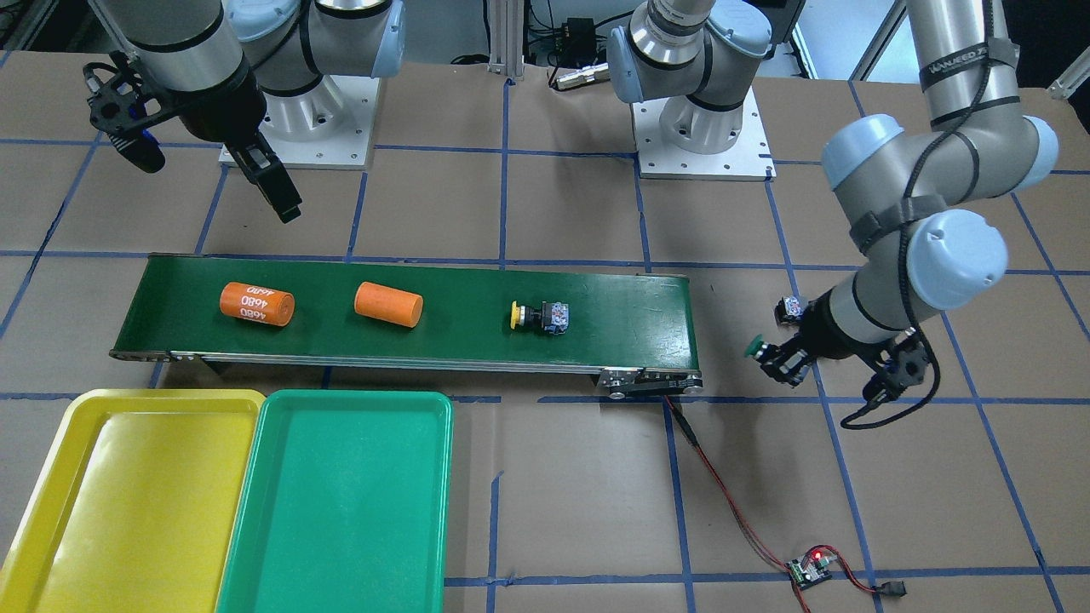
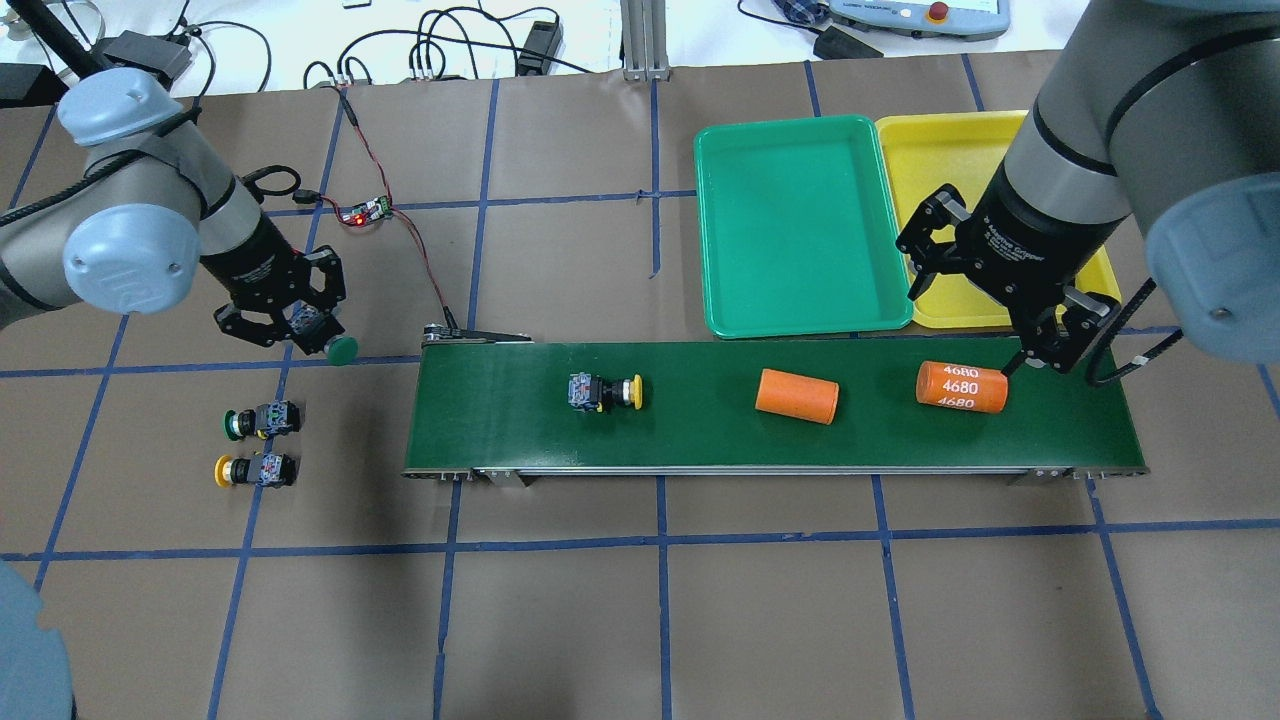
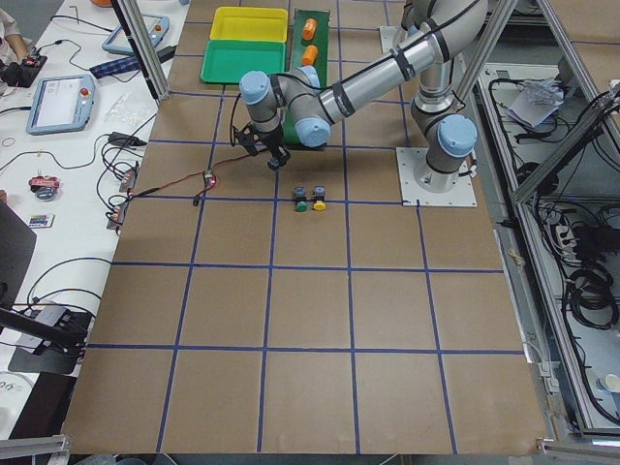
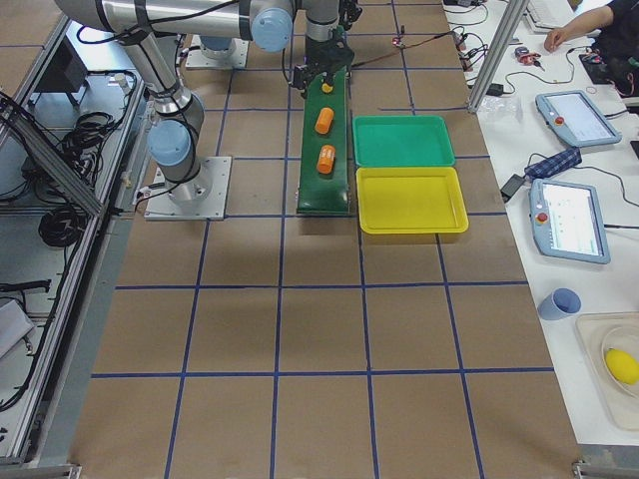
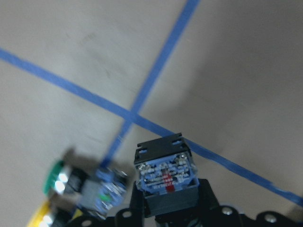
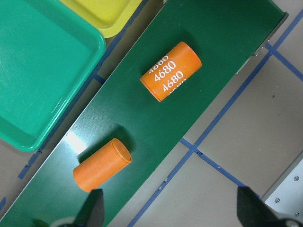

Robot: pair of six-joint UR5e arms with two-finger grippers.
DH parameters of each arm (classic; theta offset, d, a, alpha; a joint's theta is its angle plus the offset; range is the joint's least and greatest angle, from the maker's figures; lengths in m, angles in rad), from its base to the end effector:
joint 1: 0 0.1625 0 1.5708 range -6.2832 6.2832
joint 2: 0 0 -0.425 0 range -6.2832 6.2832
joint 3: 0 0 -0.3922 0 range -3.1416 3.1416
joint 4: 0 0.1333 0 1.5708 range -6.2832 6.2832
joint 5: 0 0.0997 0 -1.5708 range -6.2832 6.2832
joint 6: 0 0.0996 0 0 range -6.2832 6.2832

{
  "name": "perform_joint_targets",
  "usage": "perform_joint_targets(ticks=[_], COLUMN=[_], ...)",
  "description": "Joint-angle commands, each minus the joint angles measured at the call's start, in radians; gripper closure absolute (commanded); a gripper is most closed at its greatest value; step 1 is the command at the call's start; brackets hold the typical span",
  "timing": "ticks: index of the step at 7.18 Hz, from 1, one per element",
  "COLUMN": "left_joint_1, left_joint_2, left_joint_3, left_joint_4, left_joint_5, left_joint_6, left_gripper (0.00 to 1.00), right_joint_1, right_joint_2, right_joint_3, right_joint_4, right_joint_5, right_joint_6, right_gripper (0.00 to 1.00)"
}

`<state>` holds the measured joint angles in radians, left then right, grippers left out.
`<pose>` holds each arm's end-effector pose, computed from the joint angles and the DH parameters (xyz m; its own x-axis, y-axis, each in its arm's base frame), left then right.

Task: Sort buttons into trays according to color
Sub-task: 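Place the button on the belt with left gripper while right gripper lowers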

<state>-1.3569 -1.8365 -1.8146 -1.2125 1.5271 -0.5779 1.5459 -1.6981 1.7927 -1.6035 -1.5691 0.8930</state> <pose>-0.0204 -0.5545 0.2679 -0.7019 -0.7107 -0.0461 -0.7083 0.6898 0.1498 0.1227 -0.4330 0.4414 -0.6075 0.7929 0.0471 0.7943 0.6062 0.0401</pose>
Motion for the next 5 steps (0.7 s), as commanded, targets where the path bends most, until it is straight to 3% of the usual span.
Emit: perform_joint_targets(ticks=[1, 2, 4, 5], left_joint_1=[-0.163, -0.227, -0.26, -0.26], left_joint_2=[0.063, 0.054, 0.068, 0.065], left_joint_3=[-0.058, -0.066, -0.074, -0.093], left_joint_4=[0.005, 0.011, 0.01, 0.013], left_joint_5=[-0.074, -0.076, -0.081, -0.075], left_joint_6=[-0.44, -0.573, -0.638, -0.66], left_gripper=[0.86, 0.86, 0.84, 0.65], right_joint_1=[0.002, 0.002, 0.011, 0.016], right_joint_2=[0.011, 0.012, 0.032, 0.031], right_joint_3=[0.023, 0.045, 0.083, 0.088], right_joint_4=[-0.035, -0.064, -0.107, -0.107], right_joint_5=[0.027, 0.099, 0.106, 0.109], right_joint_6=[0.018, 0.061, 0.162, 0.181], right_gripper=[0.0, 0.0, 0.0, 0.0])
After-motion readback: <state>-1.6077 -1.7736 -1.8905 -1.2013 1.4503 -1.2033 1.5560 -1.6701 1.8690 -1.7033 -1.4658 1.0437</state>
